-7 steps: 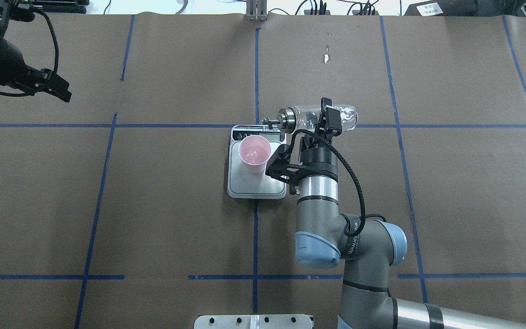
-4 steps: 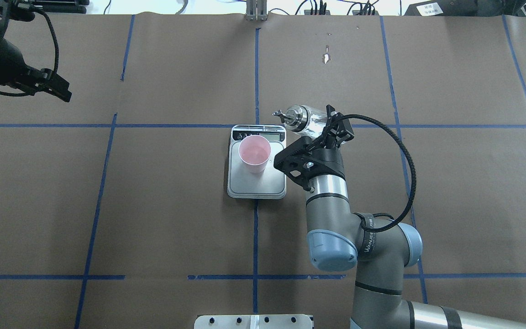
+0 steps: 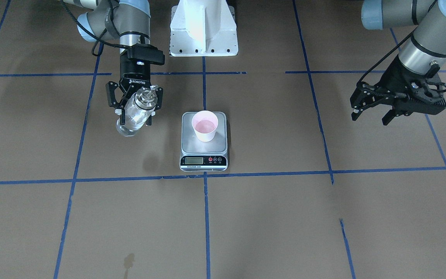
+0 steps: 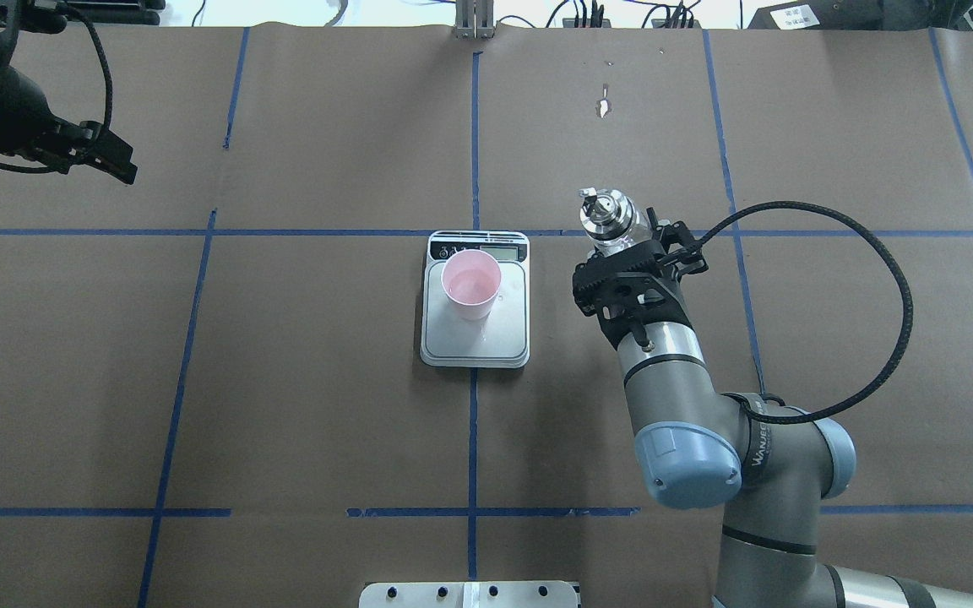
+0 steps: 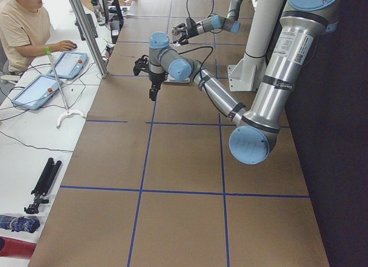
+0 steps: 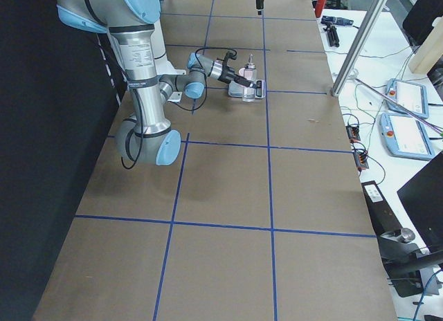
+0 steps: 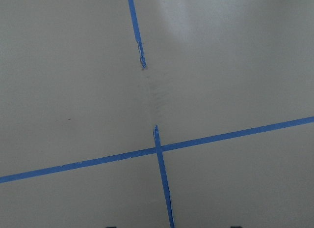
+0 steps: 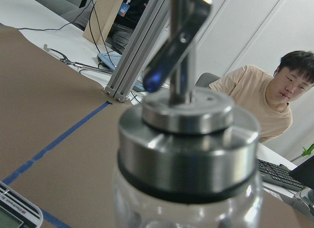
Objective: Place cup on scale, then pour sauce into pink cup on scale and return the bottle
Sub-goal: 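Carry the upright sauce bottle back toward its starting spot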
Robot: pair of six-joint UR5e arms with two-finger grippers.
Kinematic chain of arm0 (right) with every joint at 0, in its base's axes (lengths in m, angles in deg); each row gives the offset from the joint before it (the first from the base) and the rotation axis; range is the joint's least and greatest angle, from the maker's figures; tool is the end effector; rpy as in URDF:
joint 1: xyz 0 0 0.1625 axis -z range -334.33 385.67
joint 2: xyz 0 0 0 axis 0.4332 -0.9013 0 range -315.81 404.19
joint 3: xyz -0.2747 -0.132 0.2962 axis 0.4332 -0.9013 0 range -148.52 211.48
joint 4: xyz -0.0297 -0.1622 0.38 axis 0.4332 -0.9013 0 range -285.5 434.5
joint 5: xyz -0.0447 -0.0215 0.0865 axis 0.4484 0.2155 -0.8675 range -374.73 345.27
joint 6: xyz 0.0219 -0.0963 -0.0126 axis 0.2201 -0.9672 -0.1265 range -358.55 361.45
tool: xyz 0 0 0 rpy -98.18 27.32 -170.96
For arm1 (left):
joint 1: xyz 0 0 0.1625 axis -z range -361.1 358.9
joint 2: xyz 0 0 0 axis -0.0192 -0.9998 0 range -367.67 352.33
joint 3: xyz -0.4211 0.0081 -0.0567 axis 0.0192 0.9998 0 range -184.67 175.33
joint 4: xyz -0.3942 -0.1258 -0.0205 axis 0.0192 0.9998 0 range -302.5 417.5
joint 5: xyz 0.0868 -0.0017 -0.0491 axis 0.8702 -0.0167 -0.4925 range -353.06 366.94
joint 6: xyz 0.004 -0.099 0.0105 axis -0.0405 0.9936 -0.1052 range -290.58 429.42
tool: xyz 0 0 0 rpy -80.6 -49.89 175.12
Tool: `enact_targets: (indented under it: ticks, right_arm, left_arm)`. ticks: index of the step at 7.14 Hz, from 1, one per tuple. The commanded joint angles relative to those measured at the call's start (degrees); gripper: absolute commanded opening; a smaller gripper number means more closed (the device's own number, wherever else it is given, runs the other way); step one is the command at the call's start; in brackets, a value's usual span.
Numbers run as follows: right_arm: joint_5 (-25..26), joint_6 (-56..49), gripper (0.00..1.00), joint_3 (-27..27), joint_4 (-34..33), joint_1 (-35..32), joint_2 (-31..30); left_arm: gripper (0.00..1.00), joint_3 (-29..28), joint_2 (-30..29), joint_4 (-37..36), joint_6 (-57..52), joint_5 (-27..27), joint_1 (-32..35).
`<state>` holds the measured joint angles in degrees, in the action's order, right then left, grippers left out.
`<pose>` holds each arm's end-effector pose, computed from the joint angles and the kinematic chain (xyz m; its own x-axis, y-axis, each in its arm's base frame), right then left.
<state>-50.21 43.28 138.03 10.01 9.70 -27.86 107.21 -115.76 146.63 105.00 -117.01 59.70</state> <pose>-0.4738 -0.3586 0.2872 0.9448 -0.1794 0.2743 -0.2007 0.3450 0.9169 0.2064 -0.5286 0.3157 0.6694 0.1850 -0.7195 0.0135 0.9653 0.2608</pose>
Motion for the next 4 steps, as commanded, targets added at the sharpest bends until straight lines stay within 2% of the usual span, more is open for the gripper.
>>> enact_targets:
  ticks: [1,3,4]
  right_arm:
    - [-1.1,9.1,0.0,0.4,4.8,0.0,-4.9]
    - [-1.0,12.0,0.0,-2.1,19.1,0.0,-11.1]
    - [-0.9,11.4,0.0,-4.9,21.7,-0.1,-12.1]
  left_arm:
    - [0.82,0.0,-0.1,0.0,0.2,0.0,-0.1]
    - [0.82,0.0,-0.3,0.0,0.5,0.1,-0.1]
    - [0.82,0.0,-0.2,0.0,0.5,0.1,-0.1]
